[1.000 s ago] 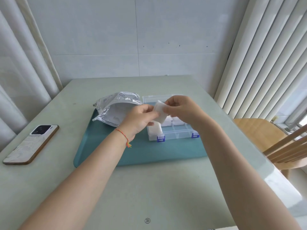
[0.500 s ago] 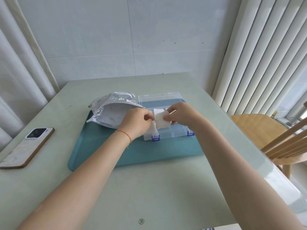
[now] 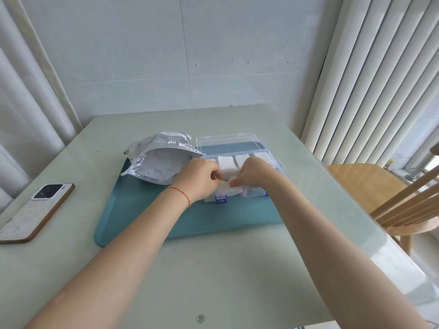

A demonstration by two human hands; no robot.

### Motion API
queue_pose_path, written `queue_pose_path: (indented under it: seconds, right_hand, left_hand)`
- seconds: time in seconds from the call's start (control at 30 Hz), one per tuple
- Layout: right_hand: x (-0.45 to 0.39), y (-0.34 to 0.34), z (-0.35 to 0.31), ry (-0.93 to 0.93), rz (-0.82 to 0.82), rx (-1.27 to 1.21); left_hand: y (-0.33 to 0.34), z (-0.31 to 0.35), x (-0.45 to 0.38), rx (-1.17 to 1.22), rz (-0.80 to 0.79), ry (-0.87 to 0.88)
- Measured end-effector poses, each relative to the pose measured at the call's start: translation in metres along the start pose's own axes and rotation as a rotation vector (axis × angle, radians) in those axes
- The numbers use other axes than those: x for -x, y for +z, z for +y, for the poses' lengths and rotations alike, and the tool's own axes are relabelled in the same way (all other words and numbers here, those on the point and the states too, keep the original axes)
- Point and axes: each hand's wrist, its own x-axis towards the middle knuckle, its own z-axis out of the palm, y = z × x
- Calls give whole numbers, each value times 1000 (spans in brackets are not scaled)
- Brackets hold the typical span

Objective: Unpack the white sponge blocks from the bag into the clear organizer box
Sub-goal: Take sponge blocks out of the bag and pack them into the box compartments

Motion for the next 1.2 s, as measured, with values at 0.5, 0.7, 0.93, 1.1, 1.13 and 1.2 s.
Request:
queue_pose_path:
  seconds: [0.5, 0.7, 0.93, 1.1, 1.13, 1.2]
  right_hand:
    - [-3, 3, -4, -117, 104, 214]
    - [6, -6, -19, -157, 233, 126]
    - [23, 23, -88, -449, 255, -45]
    - [7, 57, -126, -500, 214, 136]
    - [1, 64, -129, -490, 235, 212]
    - [-10, 76, -137, -474, 303, 443]
  left_hand:
    - [-3, 19, -6, -337, -352, -4]
    - [-7, -2, 2, -87, 8, 43]
    - [-26, -76, 41, -197, 771, -203]
    - [-38, -102, 57, -20, 524, -339]
    - [-38, -103, 57, 31, 495, -332]
    - [-38, -106, 58, 88, 508, -279]
